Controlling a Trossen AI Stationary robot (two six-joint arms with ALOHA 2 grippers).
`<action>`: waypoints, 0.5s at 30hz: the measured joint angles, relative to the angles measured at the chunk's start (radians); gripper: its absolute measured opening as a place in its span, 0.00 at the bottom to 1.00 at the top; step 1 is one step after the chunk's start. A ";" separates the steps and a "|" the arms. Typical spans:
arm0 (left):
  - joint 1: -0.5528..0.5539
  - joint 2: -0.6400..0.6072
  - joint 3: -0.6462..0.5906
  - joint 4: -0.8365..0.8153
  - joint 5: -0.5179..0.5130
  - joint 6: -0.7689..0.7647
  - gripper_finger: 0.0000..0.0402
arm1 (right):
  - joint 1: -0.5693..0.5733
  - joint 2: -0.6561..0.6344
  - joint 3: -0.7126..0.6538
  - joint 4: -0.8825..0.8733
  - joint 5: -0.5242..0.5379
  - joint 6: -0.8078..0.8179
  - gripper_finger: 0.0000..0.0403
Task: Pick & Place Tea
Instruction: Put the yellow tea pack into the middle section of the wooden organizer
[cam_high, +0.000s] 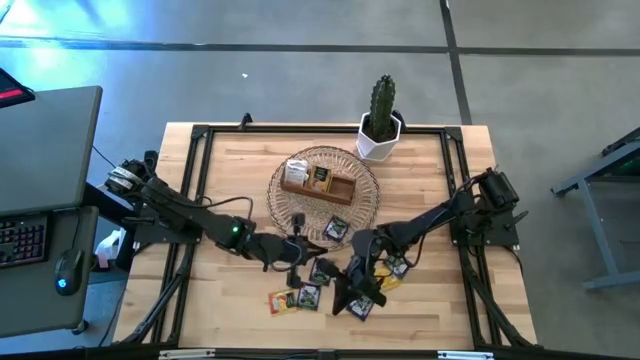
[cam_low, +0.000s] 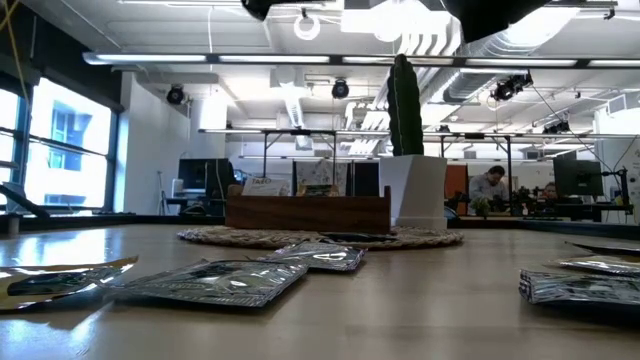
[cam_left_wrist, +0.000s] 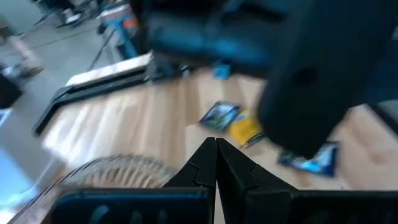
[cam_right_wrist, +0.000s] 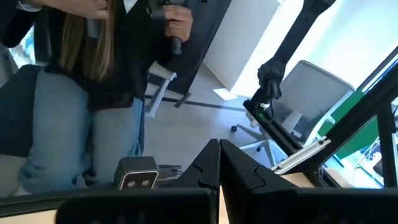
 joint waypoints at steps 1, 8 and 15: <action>0.000 0.000 0.000 0.012 0.017 0.005 0.00 | -0.001 0.000 0.000 0.002 0.000 0.000 0.00; 0.001 0.000 0.000 0.006 0.130 0.017 0.00 | -0.024 0.000 0.000 -0.017 -0.023 -0.004 0.00; 0.000 0.000 0.000 -0.099 0.104 -0.023 0.00 | -0.053 0.000 0.000 -0.096 0.032 0.006 0.00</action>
